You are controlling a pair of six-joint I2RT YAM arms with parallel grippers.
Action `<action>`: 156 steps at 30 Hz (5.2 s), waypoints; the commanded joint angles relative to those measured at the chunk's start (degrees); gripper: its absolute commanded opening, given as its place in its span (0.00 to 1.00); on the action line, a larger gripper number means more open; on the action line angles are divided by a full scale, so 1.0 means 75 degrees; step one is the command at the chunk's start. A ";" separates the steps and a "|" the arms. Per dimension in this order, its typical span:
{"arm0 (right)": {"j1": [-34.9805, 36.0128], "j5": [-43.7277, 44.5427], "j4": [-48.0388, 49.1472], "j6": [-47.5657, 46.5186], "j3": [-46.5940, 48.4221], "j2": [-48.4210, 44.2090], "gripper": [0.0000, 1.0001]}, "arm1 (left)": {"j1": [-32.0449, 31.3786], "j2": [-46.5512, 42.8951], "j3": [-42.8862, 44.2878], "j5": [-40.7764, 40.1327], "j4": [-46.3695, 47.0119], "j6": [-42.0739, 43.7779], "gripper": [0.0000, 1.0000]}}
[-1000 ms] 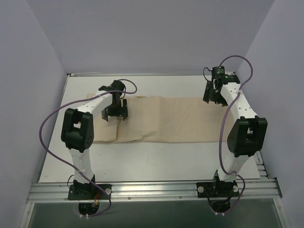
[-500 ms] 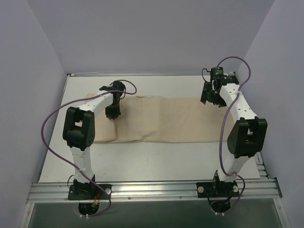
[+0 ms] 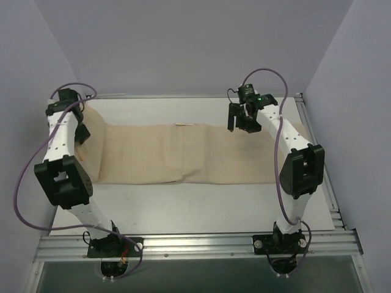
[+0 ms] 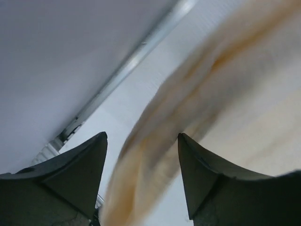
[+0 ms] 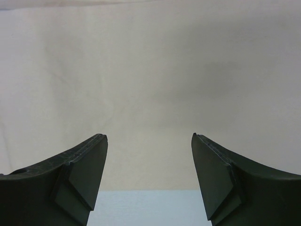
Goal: Open and lay out the surgical kit
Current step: Open the surgical kit at the center of the board.
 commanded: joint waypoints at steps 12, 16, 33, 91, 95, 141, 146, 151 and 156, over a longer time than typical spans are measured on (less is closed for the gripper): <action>-0.0088 -0.0509 0.0275 0.0319 0.0013 0.0449 0.73 | -0.0592 -0.0154 0.1142 0.0507 -0.0821 0.0082 0.94; -0.0604 -0.0415 0.0322 0.0296 -0.0292 0.0554 0.71 | -0.1167 0.0290 0.0721 0.1445 -0.0446 0.0117 0.94; -0.1894 0.0533 0.0908 -0.0114 -0.0771 0.2242 0.74 | -0.1519 0.3279 0.1330 0.3859 -0.0059 -0.0457 0.92; -0.3663 0.2900 0.1975 0.1386 0.3622 0.4269 0.54 | -0.1426 0.2319 0.2712 0.3990 0.0117 -0.0398 0.91; -0.3745 0.2959 0.1776 0.1549 0.3540 0.4363 0.52 | -0.1426 0.2412 0.2771 0.4060 0.0059 -0.0387 0.91; -0.3723 0.2187 -0.0086 0.1784 0.2849 0.2760 0.00 | -0.1051 0.2963 0.3309 0.3651 -0.0515 -0.0492 0.97; -0.3313 0.1660 -0.0158 0.1749 0.1538 0.1763 0.00 | -0.0700 0.3010 0.3498 0.3486 -0.0739 -0.0387 0.94; -0.2996 0.1121 0.0064 0.1784 -0.0582 0.0322 0.00 | -0.0325 0.2963 0.3485 0.3124 -0.0749 -0.0189 0.94; -0.2949 0.0523 0.0521 0.1808 -0.2540 -0.0954 0.00 | -0.0289 0.3022 0.3661 0.2526 -0.0972 0.0012 0.94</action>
